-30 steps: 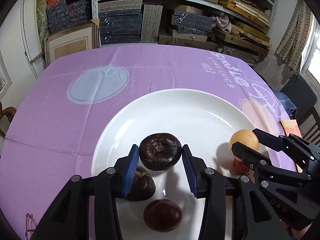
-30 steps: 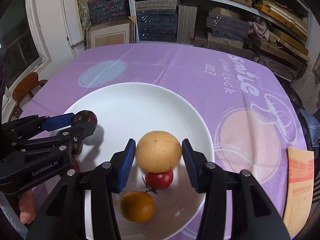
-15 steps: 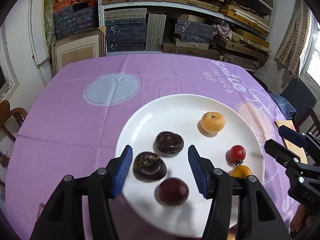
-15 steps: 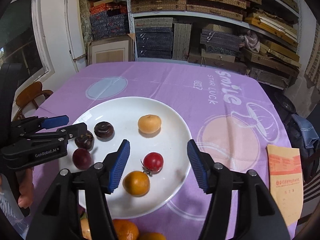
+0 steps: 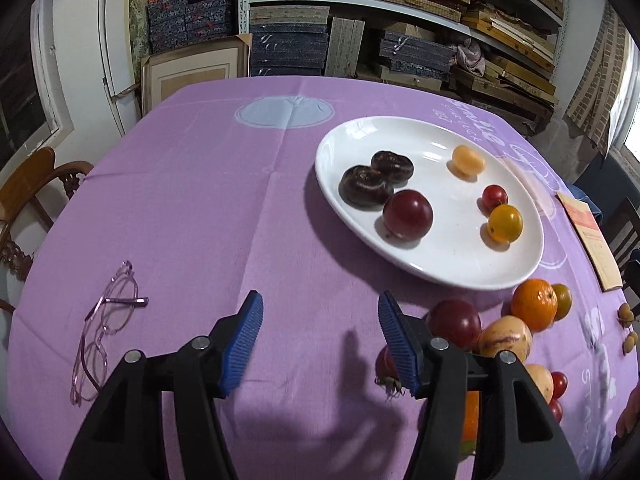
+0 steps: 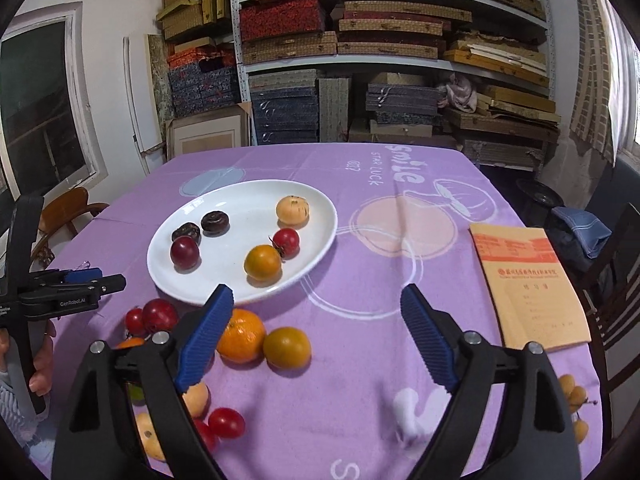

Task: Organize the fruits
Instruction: 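Move the left gripper back to the fruit cluster toward a red tomato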

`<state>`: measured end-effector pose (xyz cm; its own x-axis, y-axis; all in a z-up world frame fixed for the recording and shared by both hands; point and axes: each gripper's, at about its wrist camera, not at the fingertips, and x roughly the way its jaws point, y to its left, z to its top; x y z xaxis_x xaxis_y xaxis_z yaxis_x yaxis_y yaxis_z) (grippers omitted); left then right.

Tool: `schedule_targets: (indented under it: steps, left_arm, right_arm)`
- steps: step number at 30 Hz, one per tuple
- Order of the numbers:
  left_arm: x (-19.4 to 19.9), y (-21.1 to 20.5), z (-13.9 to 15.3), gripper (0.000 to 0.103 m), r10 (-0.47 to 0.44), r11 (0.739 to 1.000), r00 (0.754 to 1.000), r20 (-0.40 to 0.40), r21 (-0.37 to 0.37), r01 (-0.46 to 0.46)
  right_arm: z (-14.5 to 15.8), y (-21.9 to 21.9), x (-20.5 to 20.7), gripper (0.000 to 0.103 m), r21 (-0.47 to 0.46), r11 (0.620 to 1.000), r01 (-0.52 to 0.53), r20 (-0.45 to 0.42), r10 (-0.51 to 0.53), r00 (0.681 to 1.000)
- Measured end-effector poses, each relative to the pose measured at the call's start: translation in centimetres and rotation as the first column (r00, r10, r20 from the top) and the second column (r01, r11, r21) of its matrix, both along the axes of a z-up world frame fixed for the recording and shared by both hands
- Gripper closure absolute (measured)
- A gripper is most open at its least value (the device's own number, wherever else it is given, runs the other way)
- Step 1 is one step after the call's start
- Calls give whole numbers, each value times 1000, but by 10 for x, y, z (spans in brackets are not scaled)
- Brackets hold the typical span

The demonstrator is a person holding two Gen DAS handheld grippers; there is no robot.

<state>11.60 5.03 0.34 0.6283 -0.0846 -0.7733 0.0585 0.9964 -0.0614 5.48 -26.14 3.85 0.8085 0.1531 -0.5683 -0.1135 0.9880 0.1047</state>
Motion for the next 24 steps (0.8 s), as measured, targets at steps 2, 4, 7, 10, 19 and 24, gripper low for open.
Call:
schedule_targets:
  steps: [2,4,7,10,19,24]
  left_arm:
    - [-4,-4,-4,42,-17,1000,1000,-7,-3,17]
    - [-5,-9,-8,42,-36,999,999,-12,0,36]
    - [-6,-14,-10,42,-46,999,999,0,1,46]
    - [-6,-13,-9,42,-55,998,998,-3,-17,55]
    - [-21,-28,-9,41,-140,990,990,6,-30,140]
    - [-20,-36,-15,30,-163,987,987,3,-7,163]
  right_arm:
    - [-6,-7,-9,18,25,999,20,1,-20,1000]
    - [-14,-14,-16,18,43,998,39,-2,-39,999]
    - [-25,-23,-20,17,62,996,58,-27,-56,998]
    - [-34,-29,-17,17,68,995,75,-60,-71,996]
    - [-37,-33,-16,17,82,993,84,-63,-79,995]
    - [-37,-34,-15,17,83,993,84,-61,-79,995]
